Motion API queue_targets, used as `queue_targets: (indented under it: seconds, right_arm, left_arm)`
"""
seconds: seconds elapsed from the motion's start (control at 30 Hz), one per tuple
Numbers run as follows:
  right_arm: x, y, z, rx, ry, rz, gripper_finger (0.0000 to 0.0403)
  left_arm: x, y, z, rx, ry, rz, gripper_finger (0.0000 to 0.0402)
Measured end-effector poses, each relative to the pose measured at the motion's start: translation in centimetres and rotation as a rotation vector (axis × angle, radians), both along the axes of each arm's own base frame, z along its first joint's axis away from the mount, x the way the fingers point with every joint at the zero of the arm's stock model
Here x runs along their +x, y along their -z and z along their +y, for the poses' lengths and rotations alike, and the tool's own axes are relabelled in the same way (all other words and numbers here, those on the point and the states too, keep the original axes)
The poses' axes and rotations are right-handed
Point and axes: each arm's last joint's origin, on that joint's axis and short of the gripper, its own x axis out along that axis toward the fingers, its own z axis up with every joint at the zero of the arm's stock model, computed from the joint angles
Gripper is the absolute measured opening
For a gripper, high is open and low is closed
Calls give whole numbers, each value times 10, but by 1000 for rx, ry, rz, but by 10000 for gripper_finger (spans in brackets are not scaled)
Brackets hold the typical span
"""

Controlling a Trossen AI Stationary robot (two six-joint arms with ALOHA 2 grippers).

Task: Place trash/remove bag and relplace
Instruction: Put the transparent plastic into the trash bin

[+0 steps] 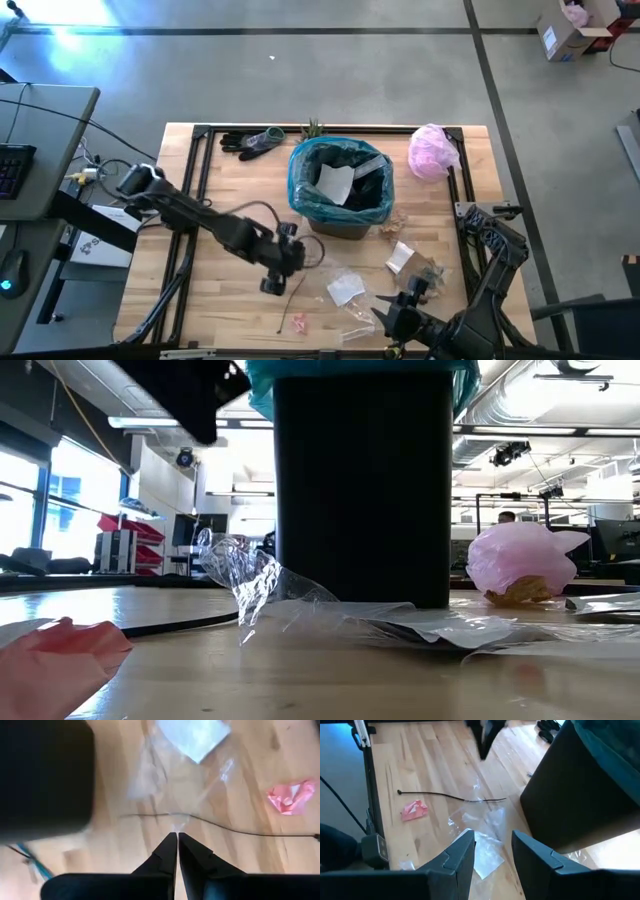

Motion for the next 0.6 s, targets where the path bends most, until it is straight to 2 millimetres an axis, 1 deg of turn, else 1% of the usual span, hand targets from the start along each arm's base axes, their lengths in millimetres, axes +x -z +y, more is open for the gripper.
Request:
queue_targets:
  seconds: [0.13, 0.23, 0.33, 0.43, 0.53, 0.6]
  right_arm:
    - [0, 0, 0, -8, -7, 2, 117]
    - [0, 0, 0, -7, -7, 0, 117]
    - [1, 0, 2, 11, -7, -13, 117]
    - [1, -1, 5, 27, -16, -25, 117]
    - [-1, -1, 8, 34, -31, -31, 117]
    - [-2, -1, 10, 38, -37, -35, 117]
  left_arm:
    - [14, 26, -18, -74, 33, 35, 5]
    - [23, 34, -27, -98, 48, 19, 27]
    - [30, 36, -35, -86, 51, -9, 70]
    - [36, 33, -42, -80, 70, -66, 121]
    - [41, 32, -44, -98, 75, -105, 166]
    - [43, 36, -43, -98, 70, -104, 187]
